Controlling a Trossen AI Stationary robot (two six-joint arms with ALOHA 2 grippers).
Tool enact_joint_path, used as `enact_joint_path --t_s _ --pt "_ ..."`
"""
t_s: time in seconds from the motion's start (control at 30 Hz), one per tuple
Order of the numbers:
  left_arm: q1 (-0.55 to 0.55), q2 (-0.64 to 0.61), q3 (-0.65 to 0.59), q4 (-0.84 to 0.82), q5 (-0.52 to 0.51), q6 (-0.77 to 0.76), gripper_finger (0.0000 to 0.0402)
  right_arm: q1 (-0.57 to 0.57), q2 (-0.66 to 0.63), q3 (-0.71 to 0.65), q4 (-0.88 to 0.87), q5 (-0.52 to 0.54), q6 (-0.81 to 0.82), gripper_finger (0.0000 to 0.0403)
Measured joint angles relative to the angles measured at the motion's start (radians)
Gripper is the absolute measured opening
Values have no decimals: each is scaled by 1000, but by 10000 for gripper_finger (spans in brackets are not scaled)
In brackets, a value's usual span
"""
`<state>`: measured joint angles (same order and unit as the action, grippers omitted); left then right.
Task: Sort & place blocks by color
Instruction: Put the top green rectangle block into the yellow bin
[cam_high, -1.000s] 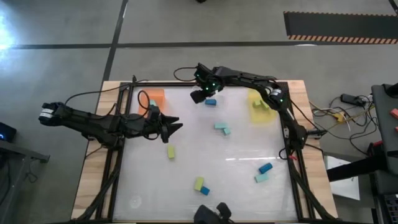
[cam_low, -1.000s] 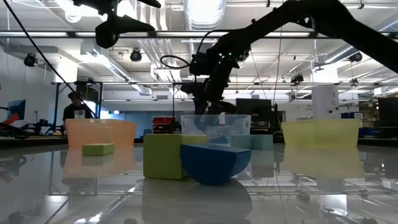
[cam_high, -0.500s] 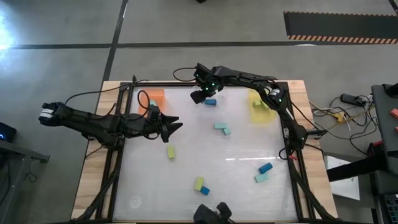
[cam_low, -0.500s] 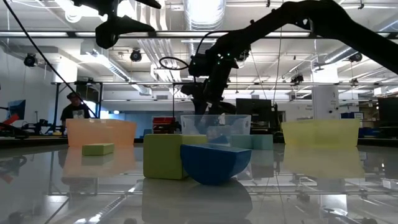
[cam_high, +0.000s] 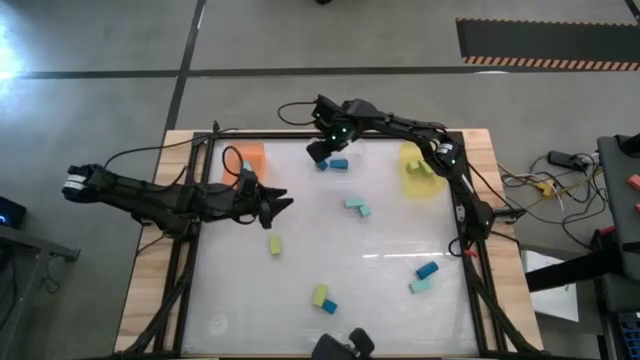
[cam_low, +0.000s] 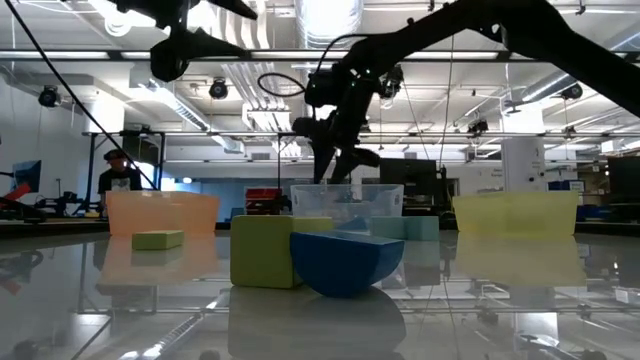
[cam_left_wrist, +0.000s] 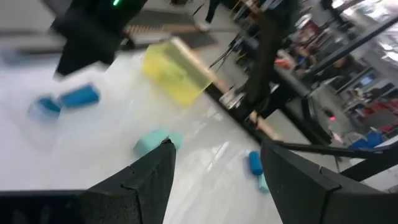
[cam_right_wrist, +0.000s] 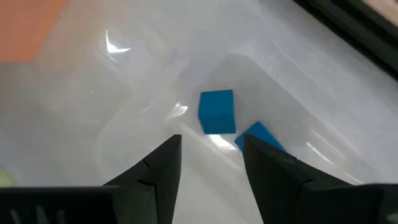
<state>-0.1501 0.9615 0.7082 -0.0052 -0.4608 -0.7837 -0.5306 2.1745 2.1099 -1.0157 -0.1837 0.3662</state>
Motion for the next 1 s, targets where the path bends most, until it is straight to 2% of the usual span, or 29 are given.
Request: enact_joint_path --t_s 0.2,0.57,0.87,1.0 --pt "0 0 0 -189 55 -170 219 23 -29 71 -103 0 -28 149" --pt "0 30 -2 -439 257 -443 219 82 -186 77 -173 6 -28 137" --pt "0 179 7 -462 425 -561 219 156 -324 75 -210 115 -26 135" --pt "0 267 28 -527 478 -624 219 197 -363 75 -212 160 -11 134"
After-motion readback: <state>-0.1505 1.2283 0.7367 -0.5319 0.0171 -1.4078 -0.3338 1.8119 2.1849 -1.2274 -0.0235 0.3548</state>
